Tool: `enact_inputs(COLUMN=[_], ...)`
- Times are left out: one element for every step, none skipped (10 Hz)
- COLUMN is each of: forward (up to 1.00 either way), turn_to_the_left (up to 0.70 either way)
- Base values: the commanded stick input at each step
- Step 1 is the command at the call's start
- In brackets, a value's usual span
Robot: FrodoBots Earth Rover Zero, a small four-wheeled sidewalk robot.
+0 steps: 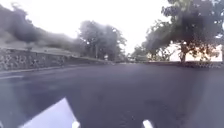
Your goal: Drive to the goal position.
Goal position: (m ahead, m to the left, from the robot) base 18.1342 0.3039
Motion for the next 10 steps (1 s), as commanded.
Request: enact_inputs(forward=[0.85, 0.85, 0.85, 0.85, 0.85, 0.85, 0.85, 0.85, 0.85, 0.85], turn_to_the_left=[-0.34, -0.34, -0.34, -0.34, -0.34, -0.3, -0.18, -0.06, 0.0, 0.0])
